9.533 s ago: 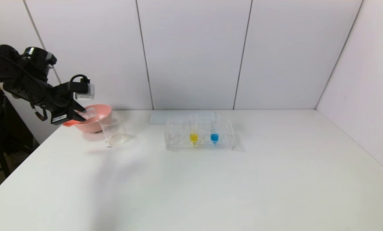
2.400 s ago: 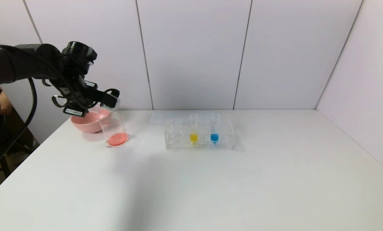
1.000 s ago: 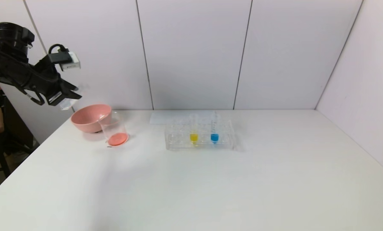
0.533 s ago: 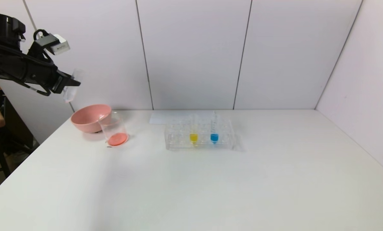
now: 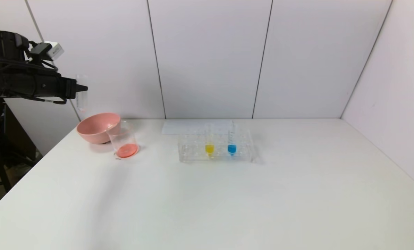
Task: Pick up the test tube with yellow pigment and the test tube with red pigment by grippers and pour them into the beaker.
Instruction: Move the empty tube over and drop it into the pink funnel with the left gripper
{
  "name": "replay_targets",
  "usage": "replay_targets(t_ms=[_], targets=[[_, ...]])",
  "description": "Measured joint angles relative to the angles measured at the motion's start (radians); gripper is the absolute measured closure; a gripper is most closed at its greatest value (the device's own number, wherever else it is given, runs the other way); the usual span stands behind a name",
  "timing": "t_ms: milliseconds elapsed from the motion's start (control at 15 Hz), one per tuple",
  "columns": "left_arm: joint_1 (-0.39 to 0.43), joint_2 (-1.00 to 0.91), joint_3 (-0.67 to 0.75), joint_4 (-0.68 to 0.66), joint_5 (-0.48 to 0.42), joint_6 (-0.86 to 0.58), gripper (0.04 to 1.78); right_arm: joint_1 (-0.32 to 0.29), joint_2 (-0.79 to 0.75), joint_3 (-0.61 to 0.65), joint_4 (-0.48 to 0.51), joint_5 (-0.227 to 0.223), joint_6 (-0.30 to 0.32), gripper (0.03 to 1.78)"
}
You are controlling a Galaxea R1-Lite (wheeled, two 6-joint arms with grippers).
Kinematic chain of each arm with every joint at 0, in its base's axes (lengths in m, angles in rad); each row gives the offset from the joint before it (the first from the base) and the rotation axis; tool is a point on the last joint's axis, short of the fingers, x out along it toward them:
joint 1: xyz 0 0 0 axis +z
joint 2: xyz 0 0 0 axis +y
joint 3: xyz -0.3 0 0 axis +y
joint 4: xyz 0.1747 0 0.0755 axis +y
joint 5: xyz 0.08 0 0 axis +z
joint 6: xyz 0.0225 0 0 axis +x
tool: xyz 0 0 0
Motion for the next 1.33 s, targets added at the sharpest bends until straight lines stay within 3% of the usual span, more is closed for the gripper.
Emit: replay_targets(t_ms=[267, 400, 1333], targets=[[0.002, 0.029, 0.145, -0.361, 0.017, -0.215, 1.39, 0.000, 0.000, 0.000, 0.000, 0.000, 0.000, 0.11], [0.004, 0.060, 0.178, -0.464, 0.036, -0.246, 1.38, 0.000, 0.000, 0.000, 0.000, 0.000, 0.000, 0.11], [0.040, 0.261, 0.110, -0.470, 0.039, -0.265, 1.39, 0.000, 0.000, 0.000, 0.000, 0.000, 0.000, 0.11]])
